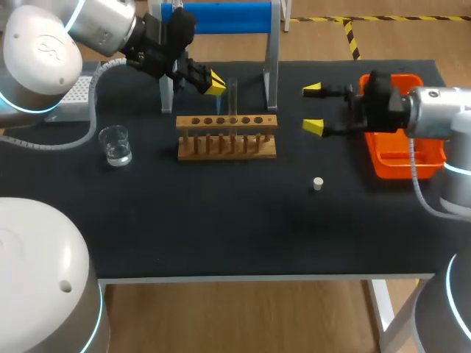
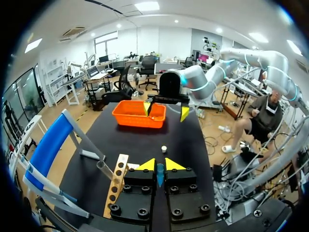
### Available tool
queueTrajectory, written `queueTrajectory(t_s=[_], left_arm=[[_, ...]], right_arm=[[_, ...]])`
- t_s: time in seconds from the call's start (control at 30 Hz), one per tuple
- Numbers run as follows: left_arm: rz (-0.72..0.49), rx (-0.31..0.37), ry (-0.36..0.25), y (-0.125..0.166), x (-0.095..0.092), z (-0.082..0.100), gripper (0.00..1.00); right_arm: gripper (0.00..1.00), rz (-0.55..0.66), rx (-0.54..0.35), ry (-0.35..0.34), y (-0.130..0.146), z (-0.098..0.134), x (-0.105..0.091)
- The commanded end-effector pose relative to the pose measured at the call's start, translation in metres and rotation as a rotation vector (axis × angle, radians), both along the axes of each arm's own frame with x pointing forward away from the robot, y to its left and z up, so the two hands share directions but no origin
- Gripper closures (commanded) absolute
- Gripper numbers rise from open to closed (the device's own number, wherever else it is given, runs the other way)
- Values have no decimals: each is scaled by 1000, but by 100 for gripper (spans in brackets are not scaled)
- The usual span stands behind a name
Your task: Invert the test tube, pick up the pipette, mount the tip to pipette, aspirate from beaker and dispense into the tube, eject the tip, return the pipette, and cap with the stopper.
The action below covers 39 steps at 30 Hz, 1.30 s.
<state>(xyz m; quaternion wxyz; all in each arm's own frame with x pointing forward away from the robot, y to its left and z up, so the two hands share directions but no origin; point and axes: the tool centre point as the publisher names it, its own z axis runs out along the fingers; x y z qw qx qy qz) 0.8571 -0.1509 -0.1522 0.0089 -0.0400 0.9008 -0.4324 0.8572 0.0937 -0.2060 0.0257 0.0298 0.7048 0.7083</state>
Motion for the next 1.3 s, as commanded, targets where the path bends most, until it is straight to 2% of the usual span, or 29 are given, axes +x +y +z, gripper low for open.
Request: queueTrajectory(t_s=[0.03,0.2,0.9,1.3], left_arm=[[-1,3,3,1,0,1,100],[-1,3,3,1,0,1,100],[-1,3,3,1,0,1,100],[-1,3,3,1,0,1,100]], right_arm=[[0,51,9,13,0,4,2],[0,85,17,25,15,10,2],[0,159,-18,-23,88,14,-8],[0,171,-38,27,123,11,-8]])
